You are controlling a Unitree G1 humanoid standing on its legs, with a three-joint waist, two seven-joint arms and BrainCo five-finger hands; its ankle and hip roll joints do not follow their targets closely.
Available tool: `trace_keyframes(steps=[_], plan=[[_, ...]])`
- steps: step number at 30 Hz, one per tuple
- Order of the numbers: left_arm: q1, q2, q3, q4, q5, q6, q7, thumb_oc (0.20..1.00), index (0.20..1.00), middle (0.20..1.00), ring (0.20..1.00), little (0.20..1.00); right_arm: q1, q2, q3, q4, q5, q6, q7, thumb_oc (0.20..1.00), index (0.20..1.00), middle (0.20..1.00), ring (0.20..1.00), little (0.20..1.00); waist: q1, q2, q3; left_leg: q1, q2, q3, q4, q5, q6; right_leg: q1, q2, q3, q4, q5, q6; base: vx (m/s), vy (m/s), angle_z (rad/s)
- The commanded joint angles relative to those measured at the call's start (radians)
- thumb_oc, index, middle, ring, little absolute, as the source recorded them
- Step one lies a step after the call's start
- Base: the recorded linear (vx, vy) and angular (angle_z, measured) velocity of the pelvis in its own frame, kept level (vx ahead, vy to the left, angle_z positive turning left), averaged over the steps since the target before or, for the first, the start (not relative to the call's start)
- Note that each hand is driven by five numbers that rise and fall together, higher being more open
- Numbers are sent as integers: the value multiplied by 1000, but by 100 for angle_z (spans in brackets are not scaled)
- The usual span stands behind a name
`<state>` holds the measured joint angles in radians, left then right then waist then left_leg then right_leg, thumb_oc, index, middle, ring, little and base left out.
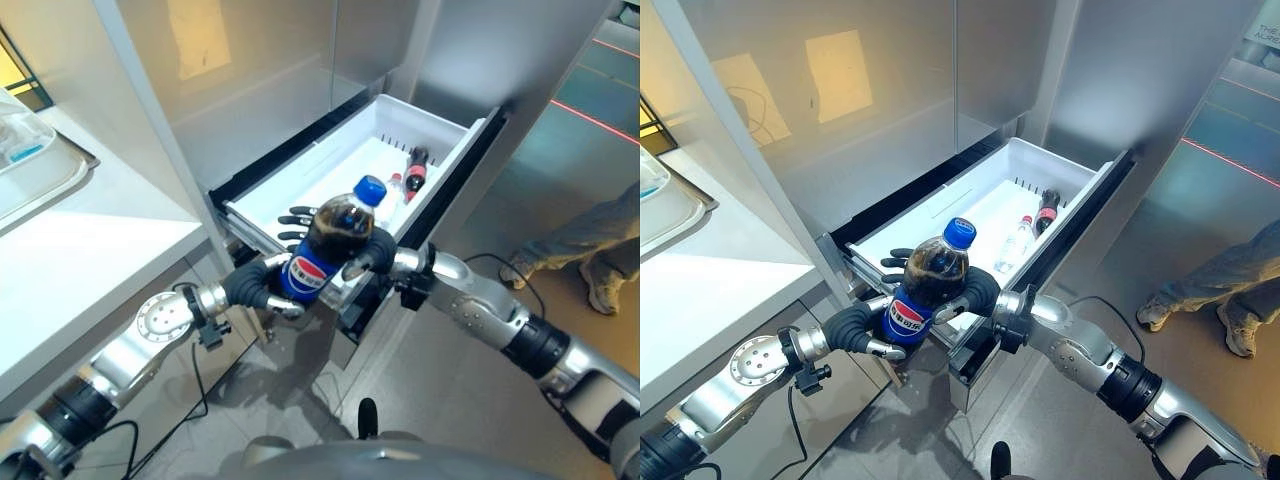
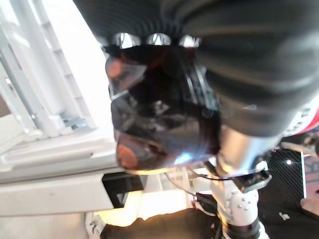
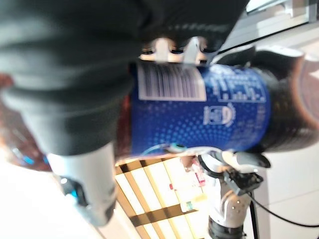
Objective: Take the drinks into the refrigerator
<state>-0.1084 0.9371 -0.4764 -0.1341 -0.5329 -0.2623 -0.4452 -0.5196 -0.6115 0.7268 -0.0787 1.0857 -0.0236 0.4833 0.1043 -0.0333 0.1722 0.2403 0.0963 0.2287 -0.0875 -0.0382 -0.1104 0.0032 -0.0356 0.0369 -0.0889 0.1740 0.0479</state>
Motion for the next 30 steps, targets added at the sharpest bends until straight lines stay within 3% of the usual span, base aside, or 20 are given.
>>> trace_keyframes(steps=[1,5,6,7,8,21,22,23,30], plan=[[-77,-60,42,-39,-36,-85,18,200,200,200,200,200,-155,104,34,-159,55,-60,45,1000,1000,1000,1000,1000,13,6,-12,-48,-59,-61,68,-70,101,29,-44,-72,194,-192,68,0,0,0],[-82,-68,39,-31,-33,-82,20,200,200,200,200,200,-177,143,43,-174,81,-59,44,1000,1000,1000,1000,1000,18,10,-11,-48,-60,-61,69,-70,101,27,-44,-73,196,-191,68,0,0,0],[-83,-71,40,-29,-27,-82,23,200,200,200,200,200,-184,150,46,-177,82,-60,41,730,730,730,730,730,19,10,-12,-48,-59,-61,68,-70,101,28,-45,-73,195,-191,68,0,0,0],[-84,-73,42,-29,-25,-81,26,200,200,200,200,200,-190,153,45,-185,79,-64,38,235,235,235,235,235,20,10,-12,-48,-59,-61,68,-70,101,27,-45,-74,195,-191,68,0,0,0],[-84,-73,42,-29,-25,-81,26,200,200,200,200,200,-190,153,45,-185,79,-64,38,200,200,200,200,200,19,10,-12,-48,-59,-61,68,-70,101,27,-45,-74,195,-192,68,0,0,0],[-61,-83,65,-38,-21,-73,29,200,200,200,200,200,-154,166,23,-184,81,-73,18,200,200,200,200,200,18,12,-10,-49,-59,-62,71,-74,102,26,-46,-77,198,-194,68,0,0,0],[-57,-82,68,-40,-23,-72,28,529,529,529,529,529,-148,166,21,-184,82,-72,18,200,200,200,200,200,18,12,-11,-49,-59,-62,70,-74,102,27,-46,-77,197,-194,68,0,0,0],[-53,-82,69,-42,-29,-70,26,1000,1000,1000,1000,1000,-136,166,12,-183,84,-77,15,200,200,200,200,200,17,13,-10,-48,-60,-62,69,-74,103,28,-46,-77,197,-193,68,0,0,0],[-8,-101,76,-39,-101,-33,-1,1000,1000,1000,1000,1000,-47,151,-49,-178,92,-94,-2,200,200,200,200,200,9,15,-11,-45,-60,-60,66,-73,104,27,-47,-74,196,-191,69,0,0,0]])
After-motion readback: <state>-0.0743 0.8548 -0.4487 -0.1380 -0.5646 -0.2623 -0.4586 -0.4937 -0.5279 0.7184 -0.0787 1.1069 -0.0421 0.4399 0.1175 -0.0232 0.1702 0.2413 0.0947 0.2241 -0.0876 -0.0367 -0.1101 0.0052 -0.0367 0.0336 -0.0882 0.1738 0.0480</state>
